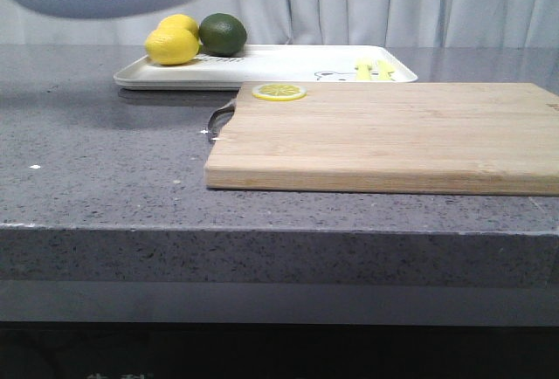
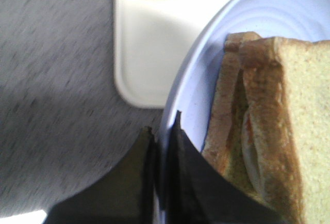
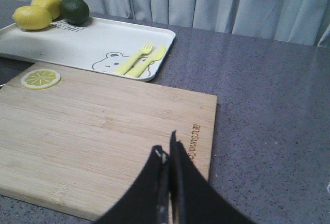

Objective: Place bread and move sandwich to tray
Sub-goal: 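Grip the plate rim with the left gripper and lift the plate, then carry the plate with the left gripper and lower it onto the white tray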

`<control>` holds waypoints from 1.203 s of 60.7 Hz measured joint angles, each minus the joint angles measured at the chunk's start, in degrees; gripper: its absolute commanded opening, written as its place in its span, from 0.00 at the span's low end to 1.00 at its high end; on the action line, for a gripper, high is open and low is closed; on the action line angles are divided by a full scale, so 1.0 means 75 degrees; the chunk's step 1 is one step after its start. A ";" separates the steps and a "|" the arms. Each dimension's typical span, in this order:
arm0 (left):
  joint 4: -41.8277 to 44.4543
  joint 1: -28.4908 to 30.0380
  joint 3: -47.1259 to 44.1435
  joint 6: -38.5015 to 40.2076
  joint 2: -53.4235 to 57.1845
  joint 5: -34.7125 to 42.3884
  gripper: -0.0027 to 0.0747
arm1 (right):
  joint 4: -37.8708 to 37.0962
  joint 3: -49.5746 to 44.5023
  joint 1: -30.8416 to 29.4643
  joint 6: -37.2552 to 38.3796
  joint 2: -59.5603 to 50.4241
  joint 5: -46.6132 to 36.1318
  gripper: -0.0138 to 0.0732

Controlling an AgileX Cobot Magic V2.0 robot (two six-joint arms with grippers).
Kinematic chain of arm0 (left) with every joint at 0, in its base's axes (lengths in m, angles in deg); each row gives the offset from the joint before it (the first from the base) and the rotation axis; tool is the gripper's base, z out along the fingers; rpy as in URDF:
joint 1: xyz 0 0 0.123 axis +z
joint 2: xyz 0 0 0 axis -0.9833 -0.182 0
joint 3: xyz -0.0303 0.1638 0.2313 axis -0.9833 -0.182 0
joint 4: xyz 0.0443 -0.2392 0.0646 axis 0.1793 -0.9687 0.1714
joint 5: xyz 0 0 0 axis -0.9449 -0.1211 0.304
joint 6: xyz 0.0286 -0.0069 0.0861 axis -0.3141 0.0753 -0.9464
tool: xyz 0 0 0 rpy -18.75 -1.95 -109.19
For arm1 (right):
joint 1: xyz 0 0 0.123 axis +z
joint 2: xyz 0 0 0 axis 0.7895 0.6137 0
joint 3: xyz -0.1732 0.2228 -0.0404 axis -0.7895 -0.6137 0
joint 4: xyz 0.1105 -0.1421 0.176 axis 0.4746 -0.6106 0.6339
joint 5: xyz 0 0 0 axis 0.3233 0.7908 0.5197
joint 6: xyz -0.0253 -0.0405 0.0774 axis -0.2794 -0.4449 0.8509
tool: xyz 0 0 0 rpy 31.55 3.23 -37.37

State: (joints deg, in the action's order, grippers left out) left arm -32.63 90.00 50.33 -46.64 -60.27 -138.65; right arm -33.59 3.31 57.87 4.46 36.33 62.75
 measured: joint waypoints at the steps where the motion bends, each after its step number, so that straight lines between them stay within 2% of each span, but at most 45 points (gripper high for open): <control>1: 0.0054 -0.0046 0.0168 0.0076 -0.0073 -0.0025 0.01 | 0.0000 0.0000 0.0000 0.0000 0.0000 0.0000 0.03; 14: 0.1090 -0.0788 0.3260 0.1555 -0.1776 -0.0367 0.01 | 0.0000 0.0000 0.0000 0.0000 0.0000 0.0000 0.03; 23: 0.1272 -0.1152 0.5595 0.2414 -0.3380 -0.0801 0.01 | 0.0000 0.0000 0.0000 0.0000 0.0000 0.0000 0.03; 31: 0.1304 -0.1366 0.6965 0.2956 -0.4578 -0.0918 0.01 | 0.0000 0.0000 0.0000 0.0000 0.0000 0.0031 0.03; 40: 0.1307 -0.1536 0.7565 0.3117 -0.5251 -0.0915 0.01 | 0.0000 0.0000 0.0000 0.0000 0.0000 0.0058 0.03; 55: 0.0992 -0.1795 0.7610 0.2359 -0.5671 -0.0446 0.01 | 0.0000 0.0000 0.0000 0.0000 0.0000 0.0077 0.03; 73: 0.0881 -0.1974 0.7674 0.2106 -0.5901 0.0193 0.01 | 0.0000 0.0000 0.0000 0.0000 0.0000 0.0112 0.03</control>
State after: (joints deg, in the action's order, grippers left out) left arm -26.02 75.20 107.88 -30.85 -104.52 -137.20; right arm -33.59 3.31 57.87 4.46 36.33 63.59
